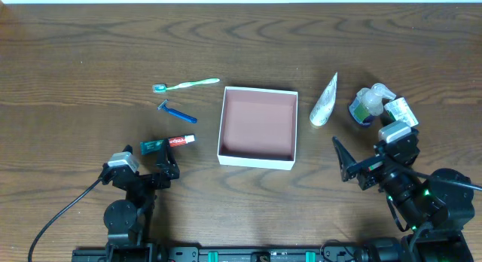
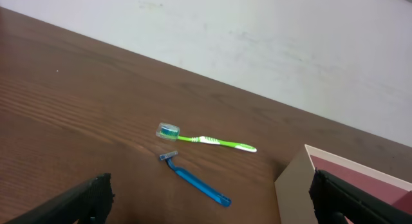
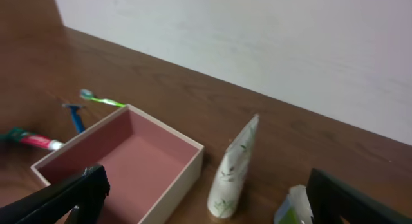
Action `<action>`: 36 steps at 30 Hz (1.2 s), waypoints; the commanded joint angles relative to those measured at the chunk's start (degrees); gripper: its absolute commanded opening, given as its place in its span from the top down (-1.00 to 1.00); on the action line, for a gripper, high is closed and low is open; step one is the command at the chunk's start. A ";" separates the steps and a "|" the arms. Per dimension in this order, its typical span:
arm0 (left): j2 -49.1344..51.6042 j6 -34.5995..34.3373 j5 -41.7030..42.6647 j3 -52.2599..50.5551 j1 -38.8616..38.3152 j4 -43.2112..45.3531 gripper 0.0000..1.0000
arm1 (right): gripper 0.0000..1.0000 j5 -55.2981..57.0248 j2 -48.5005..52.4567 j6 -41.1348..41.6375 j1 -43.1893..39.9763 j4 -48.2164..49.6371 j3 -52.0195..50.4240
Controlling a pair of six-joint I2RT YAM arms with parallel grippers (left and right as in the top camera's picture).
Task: Pack container
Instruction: 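Move the right gripper up over the white conditioner tube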
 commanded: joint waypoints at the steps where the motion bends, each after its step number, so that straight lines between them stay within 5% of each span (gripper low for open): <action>1: -0.02 0.31 1.01 -1.01 0.26 -1.86 -0.96 | -0.99 -3.30 -0.04 0.26 -0.63 0.33 1.29; 13: -0.02 0.31 1.01 -1.01 0.26 -1.86 -0.96 | -0.99 -4.55 8.98 6.71 -0.50 -2.19 4.02; 17: -0.02 0.31 1.01 -1.01 0.26 -1.86 -0.96 | -0.99 -6.71 19.96 7.17 -0.04 -8.15 14.29; 26: -0.02 0.31 1.01 -1.01 0.26 -1.86 -0.96 | -0.99 -0.74 46.97 7.13 0.24 -39.87 50.82; 36: -0.02 0.31 1.01 -1.01 0.26 -1.86 -0.96 | -0.90 3.87 59.12 12.94 0.24 -40.13 53.99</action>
